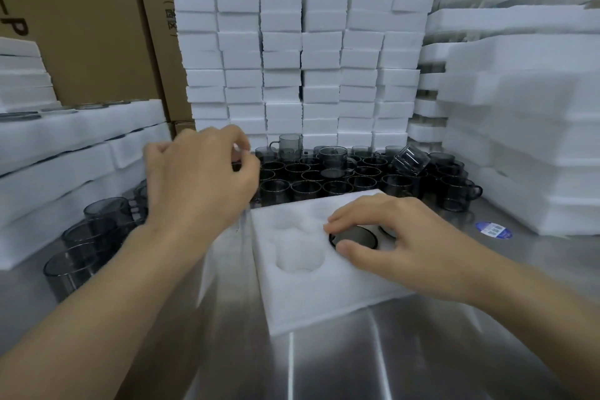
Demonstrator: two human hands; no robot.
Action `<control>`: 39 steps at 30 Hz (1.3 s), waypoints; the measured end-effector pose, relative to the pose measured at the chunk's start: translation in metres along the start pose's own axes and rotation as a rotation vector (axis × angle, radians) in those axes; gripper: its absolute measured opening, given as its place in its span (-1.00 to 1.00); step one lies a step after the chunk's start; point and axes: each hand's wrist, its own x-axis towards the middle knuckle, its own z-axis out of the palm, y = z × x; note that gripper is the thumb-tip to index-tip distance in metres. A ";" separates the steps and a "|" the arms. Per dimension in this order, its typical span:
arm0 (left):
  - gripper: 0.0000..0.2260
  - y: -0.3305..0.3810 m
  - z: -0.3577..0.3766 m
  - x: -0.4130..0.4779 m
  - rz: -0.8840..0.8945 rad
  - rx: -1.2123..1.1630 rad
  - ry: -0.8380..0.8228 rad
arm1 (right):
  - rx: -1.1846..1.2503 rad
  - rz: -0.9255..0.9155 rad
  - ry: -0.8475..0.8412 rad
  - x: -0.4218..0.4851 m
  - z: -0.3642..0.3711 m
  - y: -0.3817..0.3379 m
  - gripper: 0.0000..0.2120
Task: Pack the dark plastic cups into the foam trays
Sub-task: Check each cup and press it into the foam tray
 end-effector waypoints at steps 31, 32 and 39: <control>-0.67 -0.031 0.032 -0.001 -0.145 0.008 -0.743 | -0.034 -0.021 -0.012 0.000 0.002 0.004 -0.70; -0.62 -0.032 0.032 -0.001 -0.153 0.009 -0.767 | -0.035 -0.021 -0.012 0.000 0.002 0.004 -0.70; -0.42 -0.028 0.031 -0.004 -0.096 0.116 -0.448 | -0.062 -0.016 -0.012 0.001 0.002 0.003 -0.66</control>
